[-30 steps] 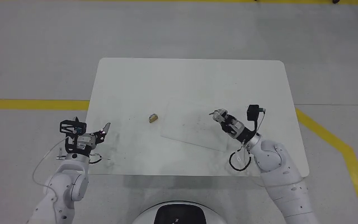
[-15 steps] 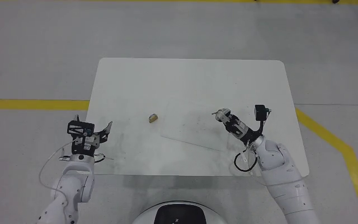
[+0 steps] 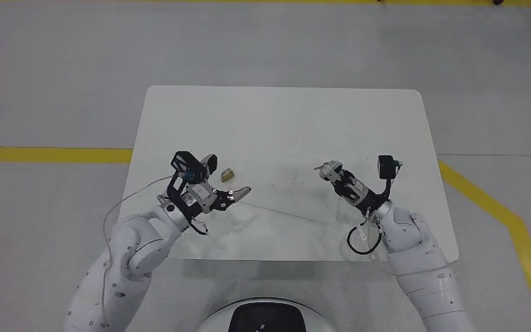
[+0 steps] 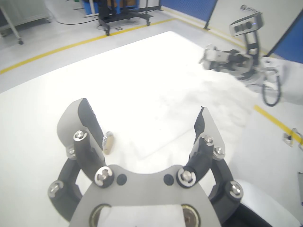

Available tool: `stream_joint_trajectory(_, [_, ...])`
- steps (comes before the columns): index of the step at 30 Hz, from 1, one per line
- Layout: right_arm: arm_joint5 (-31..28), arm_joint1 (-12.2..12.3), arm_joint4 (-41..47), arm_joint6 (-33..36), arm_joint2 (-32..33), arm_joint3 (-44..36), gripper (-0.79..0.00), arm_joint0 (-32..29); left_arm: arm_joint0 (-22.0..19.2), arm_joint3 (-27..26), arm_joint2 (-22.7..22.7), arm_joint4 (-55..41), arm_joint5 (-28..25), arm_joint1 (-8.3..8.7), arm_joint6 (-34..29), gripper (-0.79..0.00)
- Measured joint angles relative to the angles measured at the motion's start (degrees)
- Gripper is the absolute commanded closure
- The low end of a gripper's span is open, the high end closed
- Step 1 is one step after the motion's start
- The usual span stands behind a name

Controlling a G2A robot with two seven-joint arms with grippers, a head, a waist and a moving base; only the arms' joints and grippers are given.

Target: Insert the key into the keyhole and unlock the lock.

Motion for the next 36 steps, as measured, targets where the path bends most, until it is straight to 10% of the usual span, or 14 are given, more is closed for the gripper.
stream_joint_trajectory(7, [0.0,0.0,0.0,0.0,0.0,0.0,0.000,0.0,0.7,-0.5,-0.2,0.4,3.0,-0.01,1.3,-0.785])
stream_joint_trajectory(12, [1.3,-0.1,-0.7,0.1,-0.7,-1.4,0.000,-0.4,3.0,2.5,-1.9,-11.7,-5.8,0.05,10.0,-0.785])
stream_joint_trajectory(20, [4.1,-0.5,1.0,2.1,-4.8,-5.5,0.000,-2.4,-8.8,16.6,4.2,-34.3,-22.8,-0.38,4.3,-0.785])
stream_joint_trajectory(36, [3.2,0.2,12.3,8.5,-5.3,-4.3,0.000,-0.9,-28.0,39.0,24.3,-65.0,-27.1,-3.50,-17.6,-0.773])
